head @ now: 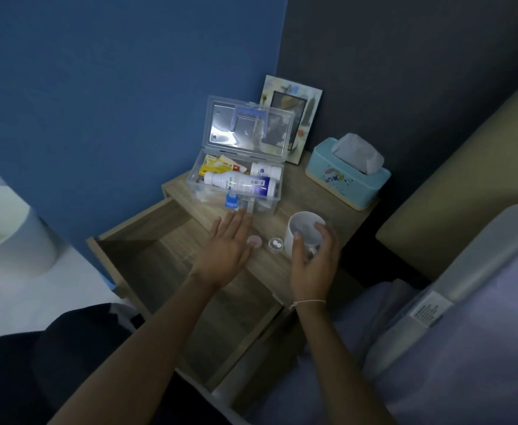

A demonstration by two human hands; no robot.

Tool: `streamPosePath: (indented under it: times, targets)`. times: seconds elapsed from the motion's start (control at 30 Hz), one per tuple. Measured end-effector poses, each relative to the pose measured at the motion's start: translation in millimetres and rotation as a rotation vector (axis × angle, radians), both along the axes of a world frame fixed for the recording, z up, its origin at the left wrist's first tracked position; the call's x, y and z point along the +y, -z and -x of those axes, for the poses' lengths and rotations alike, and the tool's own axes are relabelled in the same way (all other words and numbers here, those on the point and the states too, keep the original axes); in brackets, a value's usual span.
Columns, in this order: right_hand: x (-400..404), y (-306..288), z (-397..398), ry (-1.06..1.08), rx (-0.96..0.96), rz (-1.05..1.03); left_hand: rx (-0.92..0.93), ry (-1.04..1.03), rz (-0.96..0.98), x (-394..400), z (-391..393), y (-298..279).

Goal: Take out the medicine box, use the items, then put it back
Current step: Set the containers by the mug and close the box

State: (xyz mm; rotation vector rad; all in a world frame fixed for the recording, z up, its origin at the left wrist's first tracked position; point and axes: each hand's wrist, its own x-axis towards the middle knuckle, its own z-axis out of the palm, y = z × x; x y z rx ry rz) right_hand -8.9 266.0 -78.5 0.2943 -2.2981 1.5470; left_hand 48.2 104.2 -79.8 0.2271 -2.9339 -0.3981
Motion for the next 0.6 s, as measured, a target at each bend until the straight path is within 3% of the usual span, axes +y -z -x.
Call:
streamPosePath:
  times: [0.17, 0.33, 0.6]
  targets:
    - [-37, -34, 30, -0.074, 0.137, -0.065, 0.080, -0.079, -0.061, -18, 9, -13]
    - [-86, -69, 95, -0.176, 0.096, -0.077, 0.185, -0.159, -0.138, -64, 41, -40]
    - [-139, -48, 208, -0.270, -0.274, -0.178, 0.127, -0.247, -0.258, -143, 113, -45]
